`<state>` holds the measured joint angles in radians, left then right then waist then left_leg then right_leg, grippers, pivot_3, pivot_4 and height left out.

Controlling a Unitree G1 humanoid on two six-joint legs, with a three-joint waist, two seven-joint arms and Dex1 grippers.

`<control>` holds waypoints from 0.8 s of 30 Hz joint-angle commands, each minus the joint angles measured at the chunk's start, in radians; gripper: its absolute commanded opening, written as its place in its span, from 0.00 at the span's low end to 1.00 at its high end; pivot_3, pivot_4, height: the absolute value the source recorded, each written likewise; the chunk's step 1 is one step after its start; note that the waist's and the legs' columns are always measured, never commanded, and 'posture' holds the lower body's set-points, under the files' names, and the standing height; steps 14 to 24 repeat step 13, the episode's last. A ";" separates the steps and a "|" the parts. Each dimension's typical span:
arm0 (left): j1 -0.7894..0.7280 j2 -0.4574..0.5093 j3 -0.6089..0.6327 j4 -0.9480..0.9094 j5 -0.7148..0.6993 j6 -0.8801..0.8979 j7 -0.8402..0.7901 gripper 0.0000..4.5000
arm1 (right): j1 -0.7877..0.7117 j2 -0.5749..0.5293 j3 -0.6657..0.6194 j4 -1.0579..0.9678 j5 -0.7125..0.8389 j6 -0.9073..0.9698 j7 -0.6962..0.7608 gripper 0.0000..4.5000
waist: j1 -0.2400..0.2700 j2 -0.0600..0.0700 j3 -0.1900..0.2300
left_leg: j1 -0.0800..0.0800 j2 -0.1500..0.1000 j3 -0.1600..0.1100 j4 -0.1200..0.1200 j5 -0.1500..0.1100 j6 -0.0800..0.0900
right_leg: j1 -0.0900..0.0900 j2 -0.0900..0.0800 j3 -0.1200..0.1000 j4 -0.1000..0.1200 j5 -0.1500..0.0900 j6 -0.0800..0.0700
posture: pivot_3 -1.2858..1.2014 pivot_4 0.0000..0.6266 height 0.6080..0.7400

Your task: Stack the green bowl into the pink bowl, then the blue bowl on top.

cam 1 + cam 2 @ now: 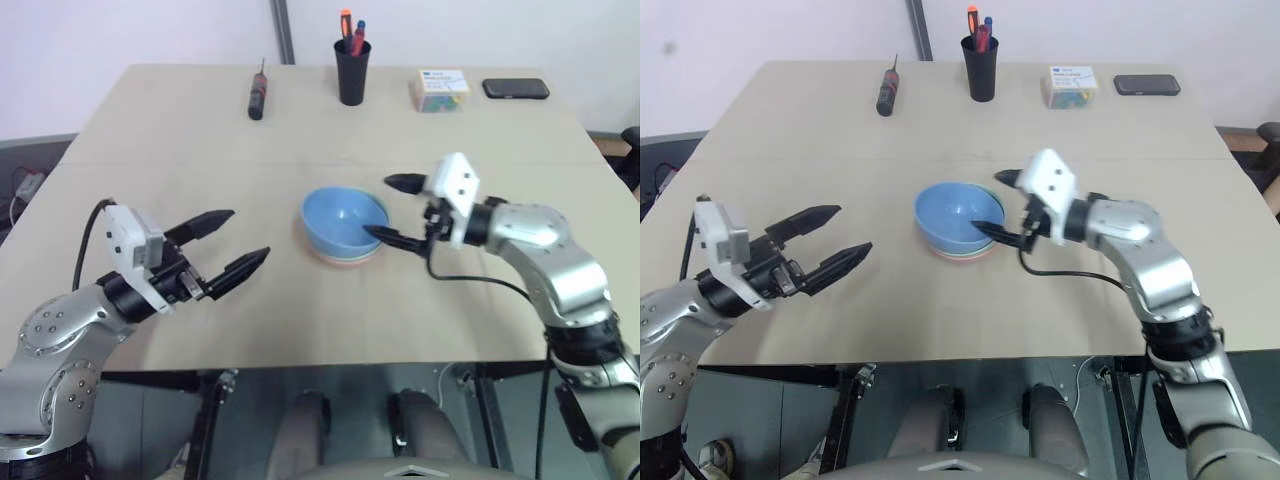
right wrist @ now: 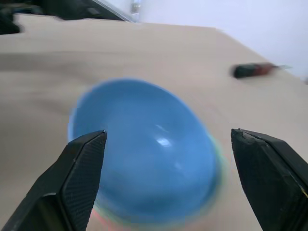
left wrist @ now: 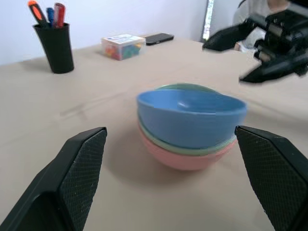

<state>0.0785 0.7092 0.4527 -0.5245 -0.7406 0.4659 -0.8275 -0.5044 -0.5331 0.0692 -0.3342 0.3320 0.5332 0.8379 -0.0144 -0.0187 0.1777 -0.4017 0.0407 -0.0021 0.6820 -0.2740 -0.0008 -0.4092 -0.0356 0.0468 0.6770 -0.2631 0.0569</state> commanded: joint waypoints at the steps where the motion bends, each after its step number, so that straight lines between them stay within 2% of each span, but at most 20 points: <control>1: 0.000 0.016 0.001 -0.021 -0.008 0.001 0.001 1.00 | 0.099 -0.083 -0.161 -0.076 0.104 0.038 0.032 0.99 | 0.001 0.000 0.000 | 0.000 0.000 0.000 0.000 0.000 0.000 | 0.000 0.000 0.000 0.000 0.000 0.000 | 0.52 0.24 1.00; 6: 0.041 0.088 0.080 0.036 -0.036 0.014 -0.097 1.00 | 0.299 -0.259 -0.345 -0.113 0.168 0.032 0.146 0.99 | -0.001 0.000 0.000 | 0.001 0.000 0.003 0.000 0.000 0.000 | 0.000 0.001 0.001 0.000 0.000 0.000 | 0.52 0.24 1.00; 11: 0.072 0.135 0.117 0.077 -0.047 0.023 -0.149 1.00 | 0.370 -0.346 -0.447 -0.110 0.229 0.041 0.181 0.99 | -0.005 0.000 0.000 | 0.003 0.001 0.009 -0.001 0.000 0.000 | 0.000 0.002 0.004 0.000 0.000 0.000 | 0.52 0.24 1.00; 24: 0.076 0.150 0.115 0.092 -0.036 0.021 -0.174 1.00 | 0.384 -0.365 -0.460 -0.110 0.230 0.037 0.182 0.99 | -0.004 -0.001 0.000 | 0.003 0.001 0.010 -0.001 0.000 0.000 | 0.000 0.002 0.005 0.000 -0.001 0.000 | 0.52 0.24 1.00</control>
